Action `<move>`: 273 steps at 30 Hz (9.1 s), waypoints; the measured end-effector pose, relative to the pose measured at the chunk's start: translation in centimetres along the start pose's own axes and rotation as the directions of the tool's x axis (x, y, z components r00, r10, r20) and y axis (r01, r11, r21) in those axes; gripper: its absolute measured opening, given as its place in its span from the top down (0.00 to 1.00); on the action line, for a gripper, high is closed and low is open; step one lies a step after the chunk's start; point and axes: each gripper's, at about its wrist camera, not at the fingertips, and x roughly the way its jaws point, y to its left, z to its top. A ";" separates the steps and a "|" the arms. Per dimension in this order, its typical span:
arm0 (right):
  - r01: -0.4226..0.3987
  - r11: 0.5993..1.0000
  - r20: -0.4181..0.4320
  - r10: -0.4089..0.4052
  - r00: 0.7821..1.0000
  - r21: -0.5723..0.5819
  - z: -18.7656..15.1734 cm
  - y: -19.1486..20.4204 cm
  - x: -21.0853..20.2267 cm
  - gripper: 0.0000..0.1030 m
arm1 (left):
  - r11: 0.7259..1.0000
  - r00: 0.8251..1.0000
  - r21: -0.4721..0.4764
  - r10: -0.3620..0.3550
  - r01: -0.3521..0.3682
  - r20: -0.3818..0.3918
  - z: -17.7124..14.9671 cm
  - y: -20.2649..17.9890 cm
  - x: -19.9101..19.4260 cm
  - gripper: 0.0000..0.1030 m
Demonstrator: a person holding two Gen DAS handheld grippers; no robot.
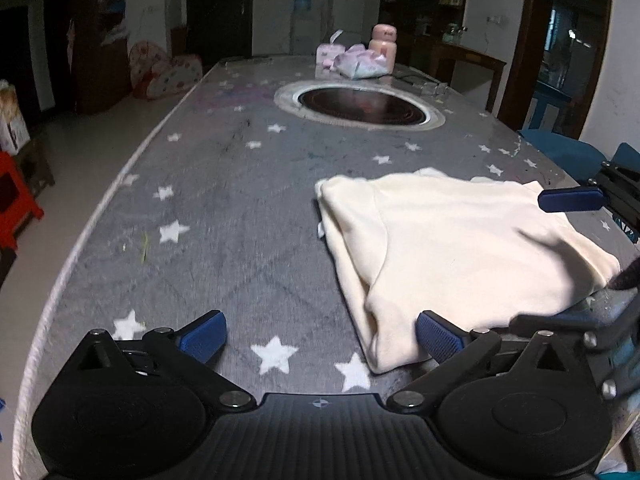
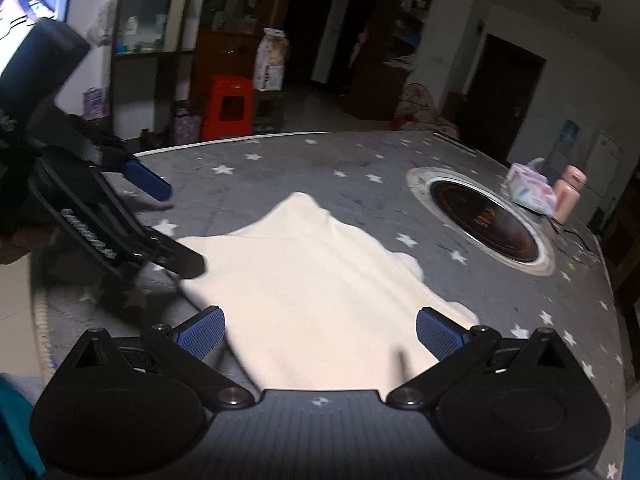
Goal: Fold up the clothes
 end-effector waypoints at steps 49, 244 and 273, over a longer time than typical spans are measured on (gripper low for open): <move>-0.237 0.968 0.100 0.229 0.968 0.079 3.8 1.1 -0.7 0.96 | 0.696 0.908 -0.630 -0.417 0.344 0.036 3.1 3.4 3.2 0.06; 0.405 0.621 -0.213 -0.362 0.908 0.671 -13.1 -27.6 -4.4 0.70 | 0.990 0.986 0.038 -0.134 0.138 -0.100 14.6 -17.9 14.4 0.52; 0.425 0.658 -0.210 -0.383 0.900 0.622 -14.0 -23.9 -6.8 0.36 | 0.997 0.993 0.003 -0.077 0.077 -0.090 14.3 -14.3 13.7 0.27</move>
